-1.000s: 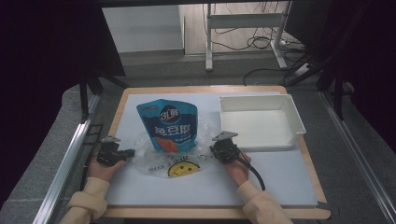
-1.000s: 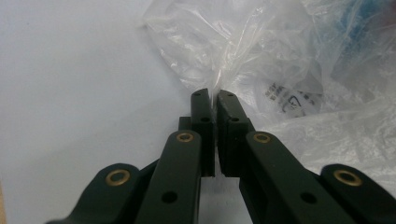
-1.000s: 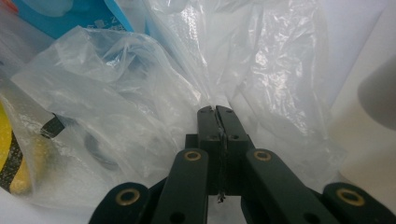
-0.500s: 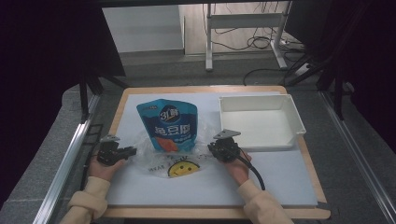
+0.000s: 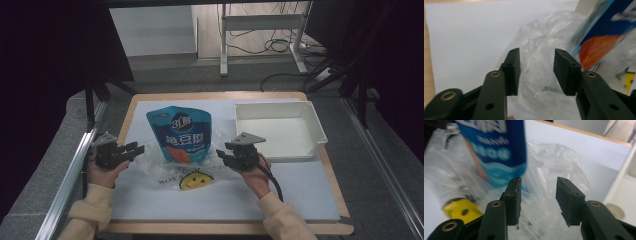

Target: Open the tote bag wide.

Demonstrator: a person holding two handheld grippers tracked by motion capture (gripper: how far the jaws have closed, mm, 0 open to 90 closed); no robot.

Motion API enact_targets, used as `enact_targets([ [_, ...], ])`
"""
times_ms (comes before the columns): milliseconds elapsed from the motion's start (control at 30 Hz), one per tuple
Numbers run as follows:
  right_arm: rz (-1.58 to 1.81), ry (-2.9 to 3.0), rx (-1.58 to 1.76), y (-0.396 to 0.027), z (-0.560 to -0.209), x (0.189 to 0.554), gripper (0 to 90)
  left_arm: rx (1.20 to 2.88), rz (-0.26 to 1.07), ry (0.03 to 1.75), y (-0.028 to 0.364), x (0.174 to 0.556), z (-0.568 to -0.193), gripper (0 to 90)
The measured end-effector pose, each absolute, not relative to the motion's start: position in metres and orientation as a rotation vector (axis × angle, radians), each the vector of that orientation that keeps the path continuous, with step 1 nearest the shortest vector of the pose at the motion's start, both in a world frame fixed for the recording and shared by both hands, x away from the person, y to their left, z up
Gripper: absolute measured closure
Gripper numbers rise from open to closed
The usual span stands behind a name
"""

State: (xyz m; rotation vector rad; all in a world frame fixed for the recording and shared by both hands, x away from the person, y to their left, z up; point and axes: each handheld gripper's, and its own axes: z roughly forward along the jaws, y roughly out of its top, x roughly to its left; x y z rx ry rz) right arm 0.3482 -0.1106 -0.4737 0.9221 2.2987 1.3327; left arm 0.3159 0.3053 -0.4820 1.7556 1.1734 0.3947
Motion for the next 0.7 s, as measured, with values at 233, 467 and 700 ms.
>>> enact_targets([
  [233, 1.382, 2.404, 0.86, -0.089, -0.475, 0.345, 83.0, 1.799, 0.374, 1.142, 0.294, 0.335, -0.471, 84.8],
  [467, 1.329, 2.497, 0.798, -0.062, -0.49, 0.342, 85.6, 1.779, 0.412, 1.118, 0.298, 0.332, -0.452, 85.7],
  [700, 1.358, 2.475, 0.837, -0.067, -0.487, 0.344, 89.0, 1.746, 0.41, 1.117, 0.307, 0.325, -0.439, 88.0],
])
